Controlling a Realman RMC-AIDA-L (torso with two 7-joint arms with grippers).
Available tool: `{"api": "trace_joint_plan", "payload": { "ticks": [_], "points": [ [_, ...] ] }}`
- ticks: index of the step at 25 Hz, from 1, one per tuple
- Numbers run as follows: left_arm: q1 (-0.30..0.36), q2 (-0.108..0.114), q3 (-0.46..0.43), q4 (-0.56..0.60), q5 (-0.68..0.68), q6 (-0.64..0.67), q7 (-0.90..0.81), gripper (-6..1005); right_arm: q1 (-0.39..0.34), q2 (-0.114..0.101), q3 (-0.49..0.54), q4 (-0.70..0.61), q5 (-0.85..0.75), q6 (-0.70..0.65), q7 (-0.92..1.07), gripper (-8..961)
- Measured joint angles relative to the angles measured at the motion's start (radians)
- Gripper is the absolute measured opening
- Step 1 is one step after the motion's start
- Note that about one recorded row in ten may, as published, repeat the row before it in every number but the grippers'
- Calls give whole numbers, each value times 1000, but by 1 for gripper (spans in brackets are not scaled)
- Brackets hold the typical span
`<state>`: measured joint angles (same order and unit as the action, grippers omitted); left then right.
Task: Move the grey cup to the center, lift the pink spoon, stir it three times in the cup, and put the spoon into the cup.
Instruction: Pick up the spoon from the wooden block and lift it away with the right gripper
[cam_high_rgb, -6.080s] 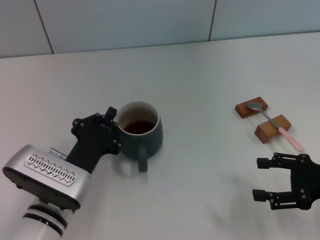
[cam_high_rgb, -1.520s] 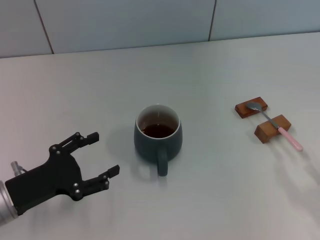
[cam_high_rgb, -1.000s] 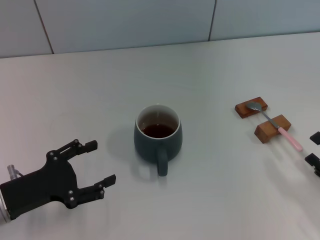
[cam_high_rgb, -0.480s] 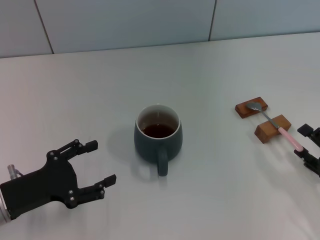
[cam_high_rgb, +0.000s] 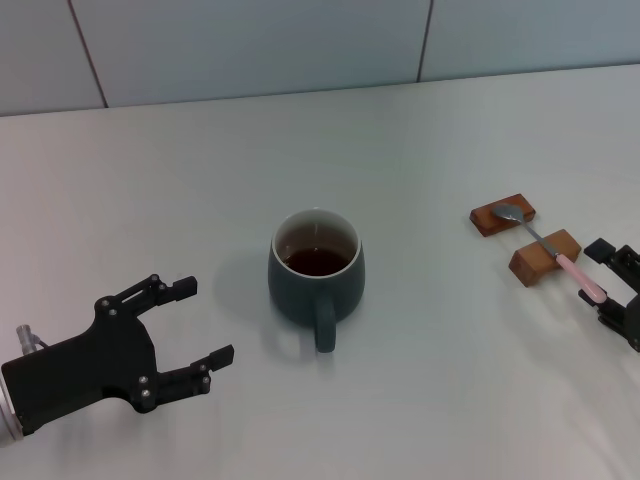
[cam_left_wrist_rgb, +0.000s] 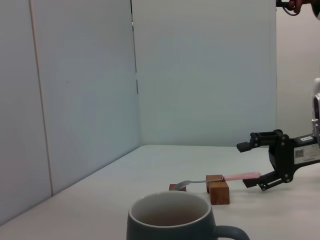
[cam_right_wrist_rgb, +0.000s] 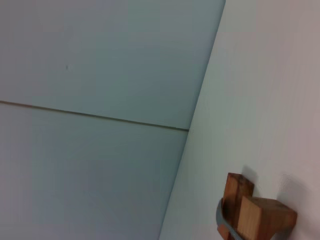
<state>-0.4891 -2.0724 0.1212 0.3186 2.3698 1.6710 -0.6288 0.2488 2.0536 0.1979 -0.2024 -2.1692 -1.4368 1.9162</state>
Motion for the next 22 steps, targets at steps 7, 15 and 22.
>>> {"api": "trace_joint_plan", "payload": {
  "ticks": [7, 15, 22],
  "points": [
    [-2, 0, -1, 4, 0, 1, 1, 863, 16, 7, -15, 0, 0, 29, -1, 753],
    [-11, 2, -2, 5, 0, 0, 0, 863, 26, 9, -23, 1, 0, 57, 10, 750],
    [-21, 3, -3, 8, 0, -5, 0, 863, 23, 10, -16, 6, 5, 61, 12, 721]
  ]
}}
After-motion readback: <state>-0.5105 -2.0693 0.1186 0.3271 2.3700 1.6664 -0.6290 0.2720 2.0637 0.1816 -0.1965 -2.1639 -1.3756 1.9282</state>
